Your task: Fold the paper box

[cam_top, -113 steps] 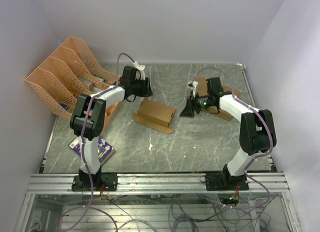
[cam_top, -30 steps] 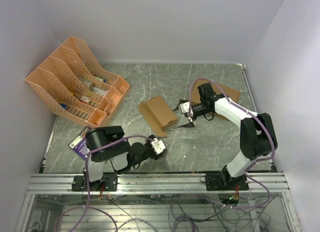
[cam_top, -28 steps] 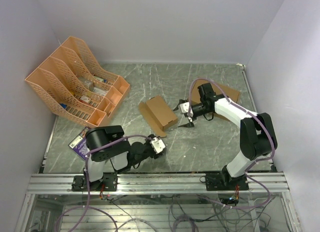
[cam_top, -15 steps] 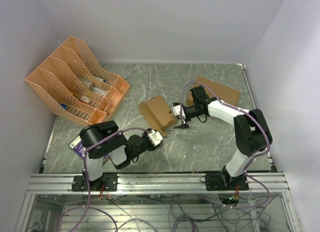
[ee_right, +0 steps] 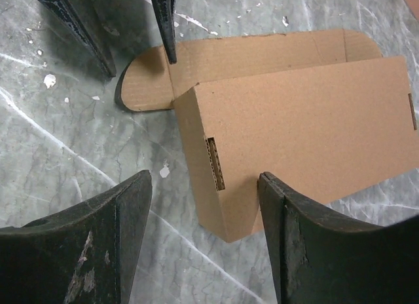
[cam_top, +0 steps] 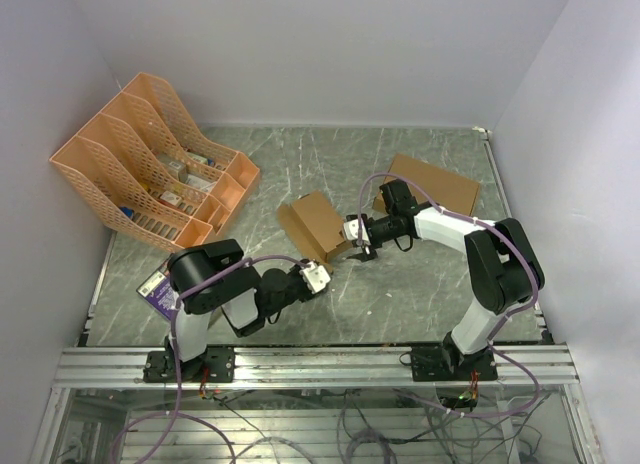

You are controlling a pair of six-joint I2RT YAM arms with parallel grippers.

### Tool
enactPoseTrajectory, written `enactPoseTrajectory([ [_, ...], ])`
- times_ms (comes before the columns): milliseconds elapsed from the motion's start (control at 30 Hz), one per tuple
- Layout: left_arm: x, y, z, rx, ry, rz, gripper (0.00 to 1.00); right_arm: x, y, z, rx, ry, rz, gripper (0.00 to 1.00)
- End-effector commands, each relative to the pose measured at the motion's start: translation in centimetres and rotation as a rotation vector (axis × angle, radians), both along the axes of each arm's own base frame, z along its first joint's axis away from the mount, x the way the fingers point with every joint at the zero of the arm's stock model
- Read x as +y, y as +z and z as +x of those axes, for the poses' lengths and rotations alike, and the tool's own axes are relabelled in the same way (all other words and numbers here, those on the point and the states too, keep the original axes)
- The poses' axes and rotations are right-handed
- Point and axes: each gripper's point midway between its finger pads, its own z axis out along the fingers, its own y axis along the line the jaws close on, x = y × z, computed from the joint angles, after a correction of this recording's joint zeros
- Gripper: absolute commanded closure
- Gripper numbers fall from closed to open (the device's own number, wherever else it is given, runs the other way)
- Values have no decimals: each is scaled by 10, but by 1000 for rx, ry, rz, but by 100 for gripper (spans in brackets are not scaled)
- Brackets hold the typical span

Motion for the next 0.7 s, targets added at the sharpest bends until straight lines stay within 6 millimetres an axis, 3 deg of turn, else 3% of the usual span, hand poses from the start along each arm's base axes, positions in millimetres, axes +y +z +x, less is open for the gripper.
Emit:
enactPoseTrajectory([
  [0, -7, 8, 4, -42, -21, -15, 49, -3, -6, -2, -19, 7, -21, 35],
  [200, -3, 3, 10, -43, 15, 3, 59, -3, -6, -3, -11, 11, -18, 36],
  [667, 4, 18, 18, -43, 95, -71, 68, -4, -10, -1, 5, -7, -29, 37],
])
